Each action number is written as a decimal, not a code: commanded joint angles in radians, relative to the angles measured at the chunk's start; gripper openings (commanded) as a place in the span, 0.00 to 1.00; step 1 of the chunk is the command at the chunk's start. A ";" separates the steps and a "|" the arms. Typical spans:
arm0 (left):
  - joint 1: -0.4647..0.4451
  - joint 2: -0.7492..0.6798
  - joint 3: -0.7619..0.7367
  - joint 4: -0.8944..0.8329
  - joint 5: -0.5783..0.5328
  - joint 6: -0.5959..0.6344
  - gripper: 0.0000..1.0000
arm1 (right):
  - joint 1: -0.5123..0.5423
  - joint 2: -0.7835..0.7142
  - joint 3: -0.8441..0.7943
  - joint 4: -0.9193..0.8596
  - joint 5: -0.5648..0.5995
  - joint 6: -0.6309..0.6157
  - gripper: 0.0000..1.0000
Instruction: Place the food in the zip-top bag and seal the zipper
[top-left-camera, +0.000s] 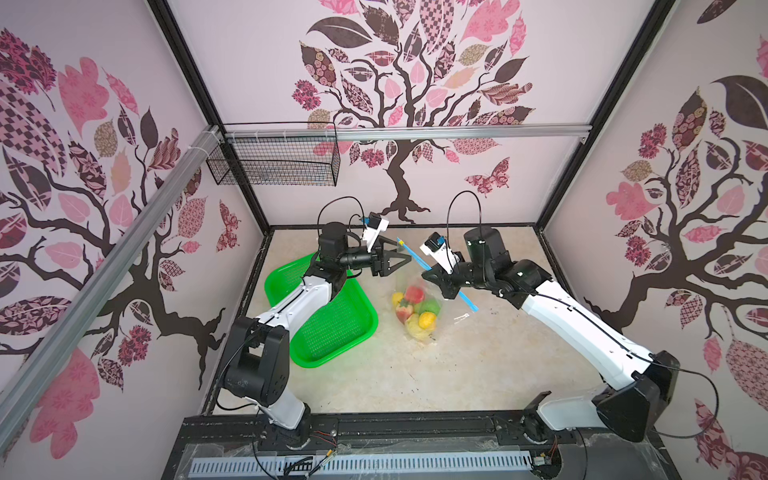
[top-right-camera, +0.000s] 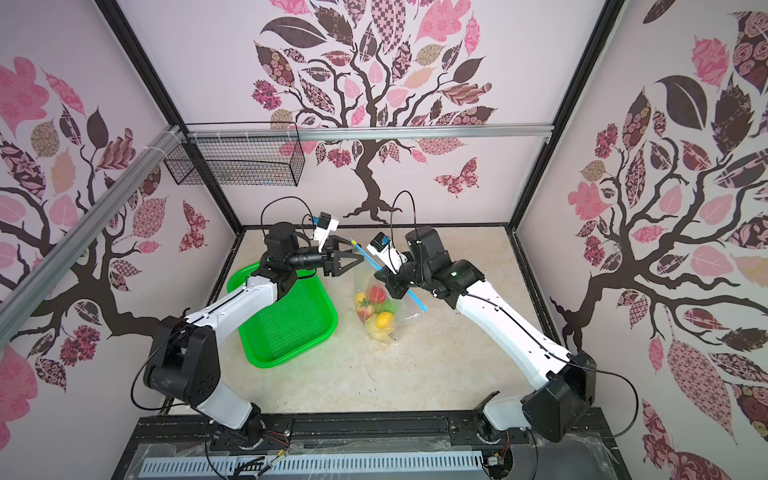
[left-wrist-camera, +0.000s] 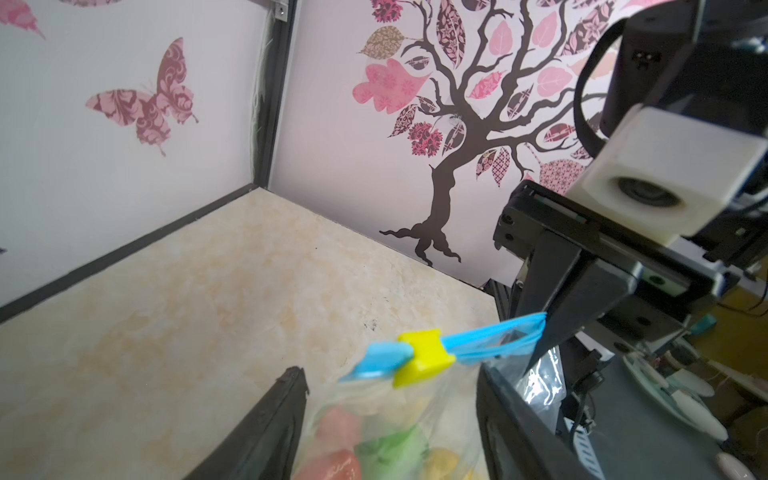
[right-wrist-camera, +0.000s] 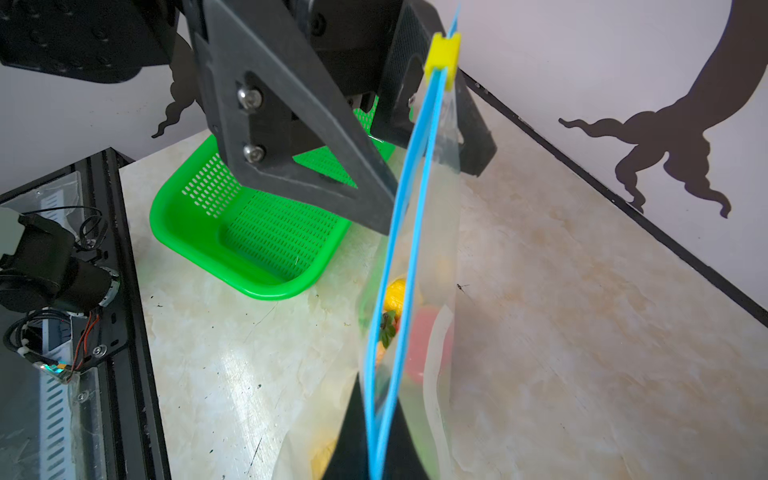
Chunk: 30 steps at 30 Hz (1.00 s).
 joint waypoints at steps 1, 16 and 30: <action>-0.005 -0.023 0.032 -0.013 0.023 0.016 0.47 | -0.007 -0.045 -0.010 0.026 -0.003 0.002 0.00; -0.028 -0.121 0.020 -0.154 -0.055 0.125 0.00 | -0.006 -0.051 0.026 0.022 0.004 0.035 0.14; -0.051 -0.139 0.016 -0.207 -0.099 0.194 0.00 | -0.005 0.049 0.203 0.117 -0.068 0.133 0.45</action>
